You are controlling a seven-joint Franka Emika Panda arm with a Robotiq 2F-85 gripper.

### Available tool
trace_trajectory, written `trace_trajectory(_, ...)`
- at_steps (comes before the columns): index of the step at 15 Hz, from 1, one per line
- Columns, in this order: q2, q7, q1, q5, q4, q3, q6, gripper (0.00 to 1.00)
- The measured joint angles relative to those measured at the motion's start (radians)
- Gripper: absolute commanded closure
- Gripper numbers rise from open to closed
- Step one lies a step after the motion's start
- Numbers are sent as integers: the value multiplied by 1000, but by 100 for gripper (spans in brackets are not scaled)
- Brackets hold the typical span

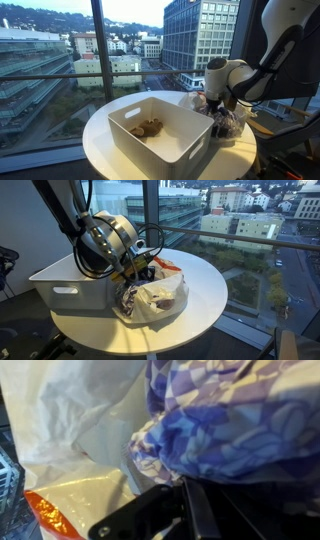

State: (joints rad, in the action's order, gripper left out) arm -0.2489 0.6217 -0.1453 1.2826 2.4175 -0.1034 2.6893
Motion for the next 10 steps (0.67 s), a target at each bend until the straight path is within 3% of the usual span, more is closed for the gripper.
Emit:
trace_trajectory(4, -25, 2, 0, 66, -34, 6, 0, 90)
trace_trajectory(10, -57, 47, 0, 67, -42, 6, 8, 91)
